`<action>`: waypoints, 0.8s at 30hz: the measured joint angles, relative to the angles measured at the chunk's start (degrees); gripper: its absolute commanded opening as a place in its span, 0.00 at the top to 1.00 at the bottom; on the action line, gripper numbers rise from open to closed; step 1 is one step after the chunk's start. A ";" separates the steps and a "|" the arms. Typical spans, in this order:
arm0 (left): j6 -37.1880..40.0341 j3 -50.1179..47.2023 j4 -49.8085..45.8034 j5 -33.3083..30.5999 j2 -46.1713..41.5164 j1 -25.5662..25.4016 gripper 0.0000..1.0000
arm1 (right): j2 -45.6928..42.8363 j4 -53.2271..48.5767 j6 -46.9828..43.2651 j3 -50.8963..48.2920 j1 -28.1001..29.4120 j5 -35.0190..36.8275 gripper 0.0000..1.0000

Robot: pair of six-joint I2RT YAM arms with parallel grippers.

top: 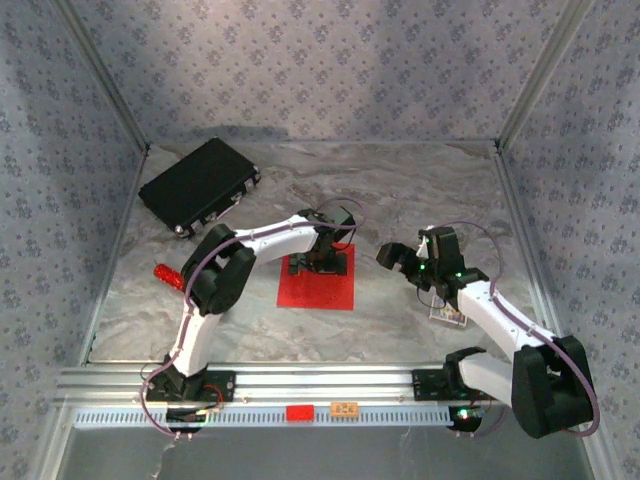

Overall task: Fold a paper plane with a square sheet of paper (pick it up from the middle)
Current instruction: First fold the square sheet of paper in half at the center of the table.

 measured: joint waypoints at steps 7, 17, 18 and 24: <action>-0.02 0.00 0.09 -0.02 0.00 -0.09 0.04 | 0.00 -0.24 0.00 0.07 0.00 0.39 0.02; 0.39 -0.02 0.92 -0.02 -0.02 -0.37 0.17 | 0.00 -0.68 0.20 0.98 0.00 0.42 0.02; 0.59 -0.13 1.18 -0.20 -0.07 -0.50 0.20 | -0.02 -0.70 0.22 1.01 0.00 0.39 0.01; 1.31 -2.05 2.95 -1.01 -1.36 -0.50 0.37 | 0.00 -2.82 0.87 2.40 -0.02 1.01 0.01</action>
